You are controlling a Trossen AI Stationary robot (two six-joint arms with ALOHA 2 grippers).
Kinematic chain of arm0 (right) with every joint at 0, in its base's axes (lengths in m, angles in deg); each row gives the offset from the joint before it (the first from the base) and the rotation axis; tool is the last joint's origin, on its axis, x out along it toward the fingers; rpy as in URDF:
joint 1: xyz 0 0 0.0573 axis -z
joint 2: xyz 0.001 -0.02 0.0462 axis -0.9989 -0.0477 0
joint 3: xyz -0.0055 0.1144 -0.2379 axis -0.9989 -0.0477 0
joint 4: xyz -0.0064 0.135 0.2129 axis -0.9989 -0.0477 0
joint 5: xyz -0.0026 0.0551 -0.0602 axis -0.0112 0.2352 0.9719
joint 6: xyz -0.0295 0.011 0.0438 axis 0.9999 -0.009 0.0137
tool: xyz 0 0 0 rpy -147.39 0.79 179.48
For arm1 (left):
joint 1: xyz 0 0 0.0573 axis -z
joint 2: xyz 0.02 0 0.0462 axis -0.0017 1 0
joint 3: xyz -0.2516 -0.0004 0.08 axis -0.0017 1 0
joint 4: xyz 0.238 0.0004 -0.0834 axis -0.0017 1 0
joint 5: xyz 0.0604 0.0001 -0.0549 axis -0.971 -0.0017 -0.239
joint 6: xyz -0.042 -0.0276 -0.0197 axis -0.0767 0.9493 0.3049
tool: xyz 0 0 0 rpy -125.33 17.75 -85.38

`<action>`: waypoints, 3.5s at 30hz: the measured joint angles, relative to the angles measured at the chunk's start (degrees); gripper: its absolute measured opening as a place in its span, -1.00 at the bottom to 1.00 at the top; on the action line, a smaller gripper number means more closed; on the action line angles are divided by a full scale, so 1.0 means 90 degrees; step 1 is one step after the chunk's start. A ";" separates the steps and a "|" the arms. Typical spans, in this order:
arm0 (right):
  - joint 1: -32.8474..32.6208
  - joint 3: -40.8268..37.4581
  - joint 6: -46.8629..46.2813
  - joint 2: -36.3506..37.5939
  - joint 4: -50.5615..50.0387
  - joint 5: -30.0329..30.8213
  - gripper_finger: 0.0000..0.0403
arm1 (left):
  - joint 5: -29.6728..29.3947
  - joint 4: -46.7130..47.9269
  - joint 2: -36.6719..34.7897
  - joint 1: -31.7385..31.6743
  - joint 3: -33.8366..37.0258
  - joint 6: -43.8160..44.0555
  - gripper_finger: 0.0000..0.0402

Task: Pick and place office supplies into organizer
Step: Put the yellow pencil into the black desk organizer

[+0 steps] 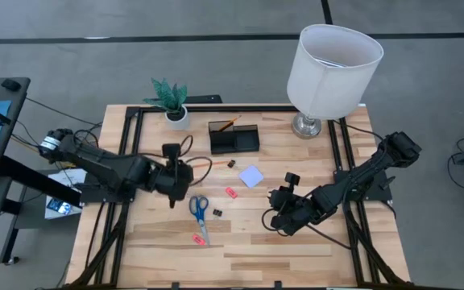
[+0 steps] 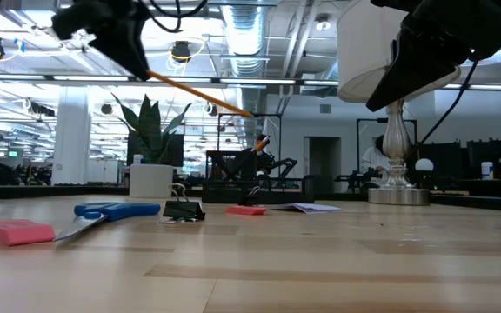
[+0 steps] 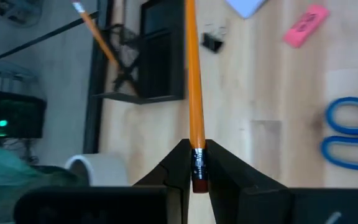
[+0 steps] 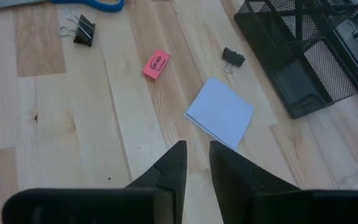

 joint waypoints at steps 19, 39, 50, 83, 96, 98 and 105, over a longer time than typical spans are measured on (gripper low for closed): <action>0.0028 0.0000 0.0100 0.0000 0.0000 0.0002 -0.67 | 0.0675 0.0139 0.0000 -0.2820 -0.0956 -0.2829 -0.85; 0.0497 0.0000 0.0270 0.0000 -0.0306 -0.0573 -0.67 | 0.0662 -0.0479 0.0435 -0.3754 -0.0961 -0.5102 -0.85; 0.0519 0.0000 0.0624 0.0000 -0.0491 -0.0709 -0.67 | 0.0167 -0.0457 0.1181 -0.3828 -0.0958 -0.5289 -0.85; 0.0519 -0.0001 0.0648 0.0000 -0.0619 -0.0993 -0.67 | 0.0164 -0.1312 0.1205 -0.3825 -0.0956 -0.7696 -0.85; 0.0519 0.0000 0.0646 0.0000 -0.0600 -0.0996 -0.67 | 0.0304 -0.1434 0.1553 -0.3825 -0.0953 -0.8268 -0.85; 0.0519 -0.0001 0.0647 0.0000 -0.0595 -0.0997 -0.67 | 0.0297 -0.1454 0.1678 -0.3825 -0.0954 -0.8365 -0.85; 0.0519 -0.0002 0.0646 0.0000 -0.0587 -0.1001 -0.67 | 0.0217 -0.1767 0.1897 -0.3828 -0.0953 -0.8729 -0.85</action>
